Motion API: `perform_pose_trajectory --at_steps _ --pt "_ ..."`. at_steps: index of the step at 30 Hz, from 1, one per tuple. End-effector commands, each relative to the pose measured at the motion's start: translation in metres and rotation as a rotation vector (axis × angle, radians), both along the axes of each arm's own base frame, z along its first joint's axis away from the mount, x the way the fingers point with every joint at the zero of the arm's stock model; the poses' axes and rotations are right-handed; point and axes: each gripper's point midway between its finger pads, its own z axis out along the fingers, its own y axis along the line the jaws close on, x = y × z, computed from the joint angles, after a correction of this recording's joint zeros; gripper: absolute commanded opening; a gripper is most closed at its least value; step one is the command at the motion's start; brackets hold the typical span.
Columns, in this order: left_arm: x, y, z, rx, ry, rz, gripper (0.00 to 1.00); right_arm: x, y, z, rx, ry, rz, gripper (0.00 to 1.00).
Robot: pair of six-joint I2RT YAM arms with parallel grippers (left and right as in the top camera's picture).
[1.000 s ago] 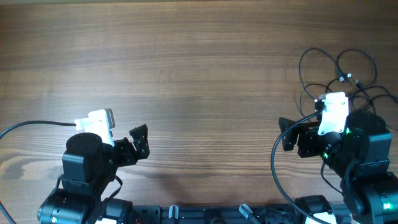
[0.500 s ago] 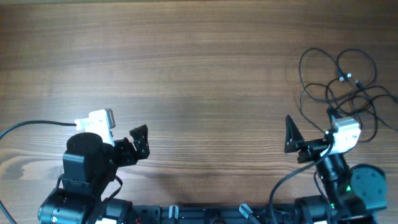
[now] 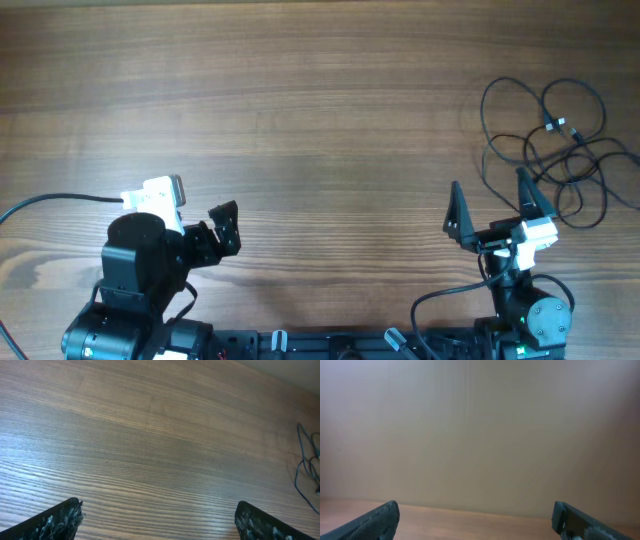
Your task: Untangle cables
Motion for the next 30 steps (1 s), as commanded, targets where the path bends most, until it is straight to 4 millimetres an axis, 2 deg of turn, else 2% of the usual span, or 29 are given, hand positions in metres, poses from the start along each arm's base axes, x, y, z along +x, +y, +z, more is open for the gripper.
perform_pose_trajectory --at_steps 1,3,30 --pt "0.0 0.001 -0.001 0.001 -0.001 0.011 1.0 0.008 -0.009 -0.027 -0.028 0.109 -0.047 1.0" --pt "0.0 0.001 -0.001 0.001 -0.001 0.011 1.0 0.014 -0.003 -0.079 -0.105 0.312 -0.024 1.0" --pt "0.0 0.001 -0.001 0.001 -0.001 0.011 1.0 0.013 -0.002 -0.08 -0.096 0.316 -0.013 1.0"
